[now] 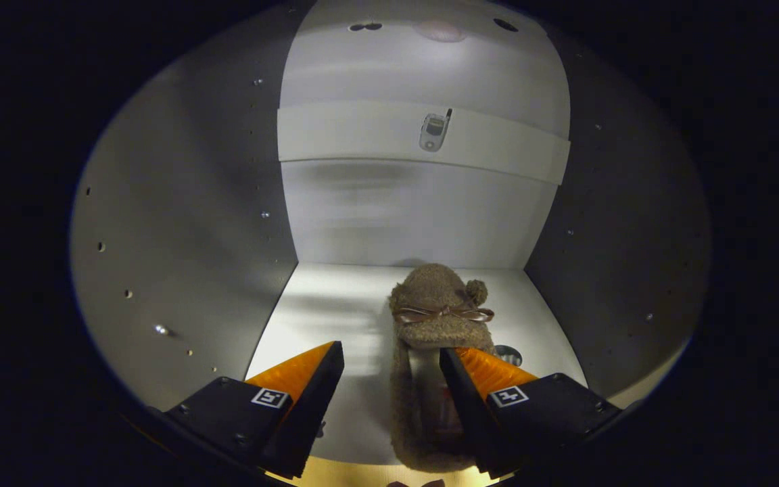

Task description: Open the shoe cabinet door, grab the shoes and put them into the shoe cabinet, then close the shoe cabinet door.

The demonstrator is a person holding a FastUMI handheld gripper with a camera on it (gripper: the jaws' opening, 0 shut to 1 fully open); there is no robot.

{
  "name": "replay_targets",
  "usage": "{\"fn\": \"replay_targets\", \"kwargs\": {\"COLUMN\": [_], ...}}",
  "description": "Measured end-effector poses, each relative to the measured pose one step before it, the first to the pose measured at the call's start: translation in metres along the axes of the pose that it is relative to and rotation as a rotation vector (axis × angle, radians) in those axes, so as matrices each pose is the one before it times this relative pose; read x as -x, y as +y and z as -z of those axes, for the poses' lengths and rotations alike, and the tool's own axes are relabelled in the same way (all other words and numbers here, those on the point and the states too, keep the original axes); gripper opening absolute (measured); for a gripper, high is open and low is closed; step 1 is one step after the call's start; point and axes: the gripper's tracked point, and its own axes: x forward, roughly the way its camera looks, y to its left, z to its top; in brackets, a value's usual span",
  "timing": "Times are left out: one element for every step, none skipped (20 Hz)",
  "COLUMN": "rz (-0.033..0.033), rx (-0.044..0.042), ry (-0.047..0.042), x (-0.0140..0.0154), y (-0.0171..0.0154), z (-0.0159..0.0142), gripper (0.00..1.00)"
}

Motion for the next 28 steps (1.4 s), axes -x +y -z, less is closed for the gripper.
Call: {"fn": "replay_targets", "kwargs": {"rz": [-0.00674, -0.00509, -0.00885, -0.00438, -0.00354, -0.00823, -0.01189, -0.01098, -0.00059, 0.00180, -0.00693, 0.00094, -0.00197, 0.00087, -0.00003, -0.00075, 0.00042, 0.00001, 0.00113, 0.00227, 0.00381, 0.00499, 0.00127, 0.00470, 0.00181, 0.00705, 0.00222, 0.00521], "rx": [-0.01082, -0.01287, -0.01204, -0.00894, -0.00711, -0.01002, -0.01068, -0.00576, 0.00642, 0.01622, 0.02278, 0.02057, 0.01343, 0.00335, 0.00189, 0.00479, 0.00510, 0.00430, 0.00485, 0.00594, 0.00618, 0.00279, 0.00134, 0.00151, 0.00398, 0.01164, 0.01984, 0.02226], "ry": [-0.00597, -0.00526, -0.00532, -0.00900, -0.00817, -0.01103, -0.01186, -0.01843, -0.02304, -0.03495, -0.03712, -0.03253, -0.02530, -0.03425, -0.03806, -0.03734, -0.03188, -0.02883, -0.03104, -0.03055, -0.03063, -0.02810, -0.01762, -0.01571, -0.01265, -0.01886, -0.01745, -0.01789], "x": [0.00757, 0.00648, 0.00709, 0.00731, 0.00829, 0.00828, 0.00912, 0.00935, 0.00944, 0.01023, 0.01113, 0.01235, 0.01264, 0.01293, 0.01307, 0.01301, 0.01306, 0.01530, 0.01558, 0.01360, 0.01504, 0.01485, 0.01486, 0.01542, 0.01456, 0.01410, 0.01326, 0.01249], "y": [-0.00140, -0.00149, -0.00101, -0.00304, -0.00332, -0.00139, -0.00068, -0.00084, -0.00278, -0.00334, -0.00128, -0.00200, -0.00203, 0.00008, -0.00085, -0.00154, -0.00125, -0.00119, -0.00142, -0.00218, -0.00270, -0.00265, -0.00229, -0.00310, -0.00356, -0.00459, -0.00448, -0.00482], "z": [-0.00107, -0.00117, -0.00120, -0.00201, -0.00184, -0.00272, -0.00338, -0.00380, -0.00486, -0.00734, -0.00760, -0.00415, -0.00449, -0.00523, -0.00632, -0.00660, -0.00620, -0.00567, -0.00584, -0.00532, -0.00492, -0.00344, -0.00235, -0.00089, -0.00020, -0.00265, -0.00183, -0.00152], "gripper": [0.94, 0.95, 0.96, 0.96, 0.96, 0.97, 0.97, 0.97, 0.98, 0.98, 0.98, 0.98, 0.98, 0.98, 0.98, 0.98, 0.98, 0.98, 0.98, 0.98, 0.98, 0.98, 0.98, 0.98, 0.98, 0.98, 0.98, 0.98]}}
